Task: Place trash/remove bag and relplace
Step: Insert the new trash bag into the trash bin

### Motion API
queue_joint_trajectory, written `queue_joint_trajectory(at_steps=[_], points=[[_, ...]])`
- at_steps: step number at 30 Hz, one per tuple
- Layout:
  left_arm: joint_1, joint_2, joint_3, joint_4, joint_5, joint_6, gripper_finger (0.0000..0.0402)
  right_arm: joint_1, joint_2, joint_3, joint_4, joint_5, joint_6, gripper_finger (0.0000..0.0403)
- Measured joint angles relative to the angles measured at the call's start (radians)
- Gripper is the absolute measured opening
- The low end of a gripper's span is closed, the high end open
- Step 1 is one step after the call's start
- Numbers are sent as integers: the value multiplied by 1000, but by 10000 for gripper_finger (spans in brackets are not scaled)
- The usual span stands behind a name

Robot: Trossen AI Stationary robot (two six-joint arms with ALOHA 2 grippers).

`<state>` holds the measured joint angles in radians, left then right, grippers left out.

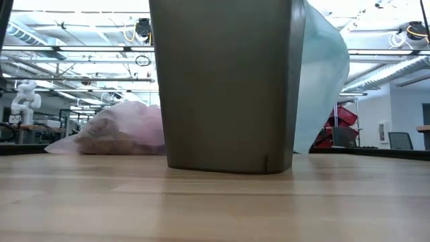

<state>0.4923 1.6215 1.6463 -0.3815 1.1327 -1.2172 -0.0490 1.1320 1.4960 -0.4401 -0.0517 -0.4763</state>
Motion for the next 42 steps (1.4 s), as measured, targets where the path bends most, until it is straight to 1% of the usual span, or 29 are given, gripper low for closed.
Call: queue_joint_trajectory(at_steps=[5,7,10,12,13,16,17,20,25,28,30,34,36,39,42], points=[[-25,37,0,2,49,-1,215,0,0,0,0,1,-4,0],[-36,52,0,2,53,0,214,0,0,0,1,1,-7,0],[-52,65,0,7,53,19,197,0,0,0,0,2,-8,0],[-64,68,0,7,45,49,164,0,0,0,1,2,-8,0],[-67,68,0,7,41,62,139,0,0,0,0,2,-8,0],[-70,68,0,11,40,104,44,0,0,0,1,2,-8,0],[-69,67,0,15,38,110,23,0,0,0,1,2,-8,0],[-58,65,0,67,28,96,6,0,0,0,1,3,-8,0],[-28,38,0,248,19,-13,2,12,0,0,1,36,-8,0],[-6,13,0,289,19,-81,1,24,0,0,1,53,-8,0],[5,1,0,273,30,-118,1,27,0,0,-3,54,-8,0],[14,-2,0,205,128,-197,1,27,0,0,-6,54,-8,0],[13,-2,0,168,130,-219,5,27,0,0,-6,54,-8,0],[29,-2,0,108,130,-226,28,28,0,0,-7,54,-8,0],[47,-2,0,44,130,-218,63,39,0,0,-14,55,0,0]])
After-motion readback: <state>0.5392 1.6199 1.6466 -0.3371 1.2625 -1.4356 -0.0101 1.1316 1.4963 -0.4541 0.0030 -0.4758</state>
